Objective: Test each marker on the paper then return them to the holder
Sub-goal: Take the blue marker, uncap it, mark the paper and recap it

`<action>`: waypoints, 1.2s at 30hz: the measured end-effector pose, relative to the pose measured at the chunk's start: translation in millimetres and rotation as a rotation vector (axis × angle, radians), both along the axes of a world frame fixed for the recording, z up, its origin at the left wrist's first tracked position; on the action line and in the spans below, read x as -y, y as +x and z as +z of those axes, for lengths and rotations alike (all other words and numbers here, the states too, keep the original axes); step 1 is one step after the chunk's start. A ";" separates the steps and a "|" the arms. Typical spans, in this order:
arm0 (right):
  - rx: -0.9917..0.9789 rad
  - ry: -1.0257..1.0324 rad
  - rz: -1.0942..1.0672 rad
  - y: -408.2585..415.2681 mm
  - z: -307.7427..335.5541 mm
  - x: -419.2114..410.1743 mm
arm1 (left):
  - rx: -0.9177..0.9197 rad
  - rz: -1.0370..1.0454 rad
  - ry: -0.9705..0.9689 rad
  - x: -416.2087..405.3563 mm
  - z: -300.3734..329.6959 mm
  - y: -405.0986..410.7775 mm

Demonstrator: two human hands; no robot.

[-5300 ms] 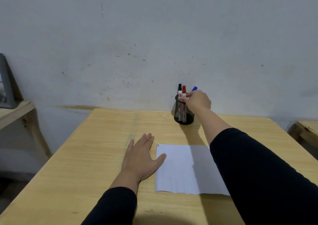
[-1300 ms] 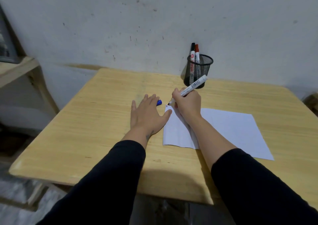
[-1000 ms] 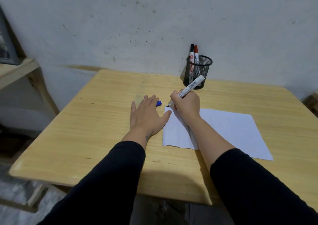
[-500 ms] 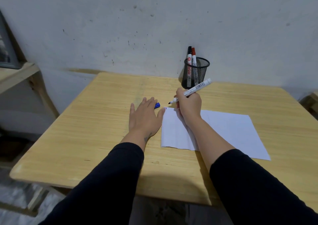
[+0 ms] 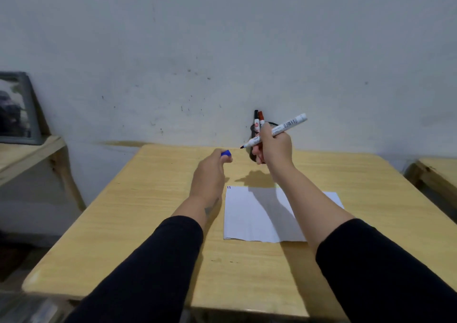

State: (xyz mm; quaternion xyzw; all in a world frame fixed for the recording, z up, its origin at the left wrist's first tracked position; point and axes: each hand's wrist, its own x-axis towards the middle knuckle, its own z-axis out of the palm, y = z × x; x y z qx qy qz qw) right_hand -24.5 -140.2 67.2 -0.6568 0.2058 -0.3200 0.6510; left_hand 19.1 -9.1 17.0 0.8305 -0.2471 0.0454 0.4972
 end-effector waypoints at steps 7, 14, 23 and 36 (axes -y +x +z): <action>0.022 -0.126 -0.040 -21.9 37.4 7.4 | 0.041 -0.143 -0.124 23.7 32.4 -18.3; 0.005 -0.164 -0.036 -32.8 32.2 7.4 | 0.077 -0.224 -0.133 30.8 36.8 -30.5; -0.015 -0.067 -0.026 -32.2 20.7 7.3 | 0.034 -0.117 -0.161 32.1 40.7 -35.3; -0.270 -0.775 -0.275 -38.2 11.2 21.1 | 0.082 0.029 0.083 26.5 45.0 -14.1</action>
